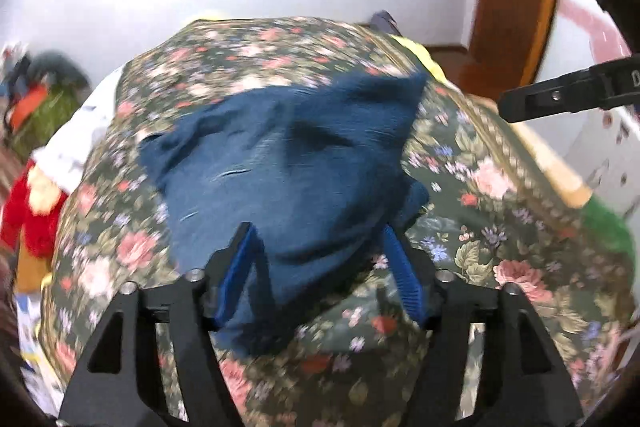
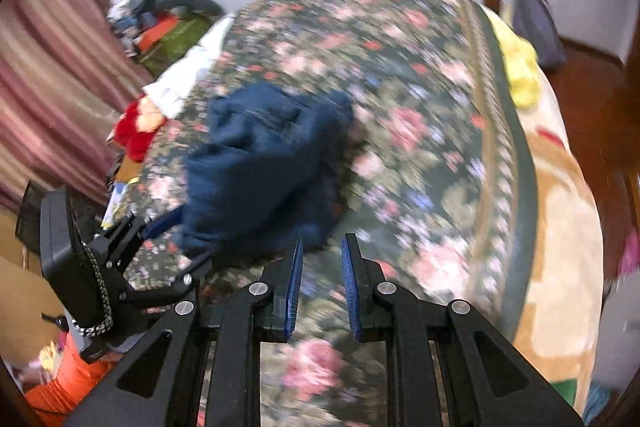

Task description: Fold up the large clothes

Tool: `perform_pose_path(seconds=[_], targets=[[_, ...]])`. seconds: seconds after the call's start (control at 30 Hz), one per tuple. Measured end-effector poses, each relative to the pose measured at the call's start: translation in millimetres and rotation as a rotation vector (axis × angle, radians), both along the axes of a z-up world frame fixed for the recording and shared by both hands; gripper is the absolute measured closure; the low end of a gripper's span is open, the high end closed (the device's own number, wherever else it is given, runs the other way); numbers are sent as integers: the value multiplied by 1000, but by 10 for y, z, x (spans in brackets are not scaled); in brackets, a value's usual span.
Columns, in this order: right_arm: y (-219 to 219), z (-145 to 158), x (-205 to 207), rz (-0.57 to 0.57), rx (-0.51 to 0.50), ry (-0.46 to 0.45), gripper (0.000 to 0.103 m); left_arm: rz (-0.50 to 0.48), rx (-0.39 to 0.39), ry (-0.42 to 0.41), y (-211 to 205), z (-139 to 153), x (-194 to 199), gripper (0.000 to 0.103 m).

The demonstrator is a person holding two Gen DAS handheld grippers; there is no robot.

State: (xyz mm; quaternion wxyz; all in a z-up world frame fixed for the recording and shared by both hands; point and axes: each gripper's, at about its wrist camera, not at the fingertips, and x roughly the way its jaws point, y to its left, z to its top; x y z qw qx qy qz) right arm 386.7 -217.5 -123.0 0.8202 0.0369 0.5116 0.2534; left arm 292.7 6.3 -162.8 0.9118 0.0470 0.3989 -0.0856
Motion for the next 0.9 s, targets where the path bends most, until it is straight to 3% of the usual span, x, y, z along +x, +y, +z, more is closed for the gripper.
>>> perform_pose_path(seconds=[0.17, 0.3, 0.4, 0.57, 0.63, 0.67, 0.7, 0.77, 0.83, 0.9], targets=[[574, 333, -18, 129, 2, -117, 88, 144, 10, -67, 527, 259, -114, 24], [1136, 408, 53, 238, -30, -175, 88, 241, 23, -25, 881, 200, 31, 24], [1469, 197, 206, 290, -118, -144, 88, 254, -63, 60, 1033, 10, 210, 24], [1534, -374, 380, 293, -371, -124, 88, 211, -103, 186, 922, -385, 377, 24], [1329, -541, 409, 292, -355, -94, 85, 188, -120, 231, 835, -585, 350, 22], [1186, -600, 431, 272, -319, -60, 75, 188, -120, 232, 820, -632, 328, 22], [1105, -629, 444, 253, -309, -44, 46, 193, -114, 222, 798, -676, 275, 21], [897, -693, 439, 182, -335, -53, 5, 197, -106, 204, 791, -703, 185, 17], [709, -773, 371, 169, -308, -63, 2, 202, -113, 210, 810, -737, 114, 14], [569, -872, 324, 161, -269, -13, 2, 206, -127, 224, 817, -785, 47, 14]])
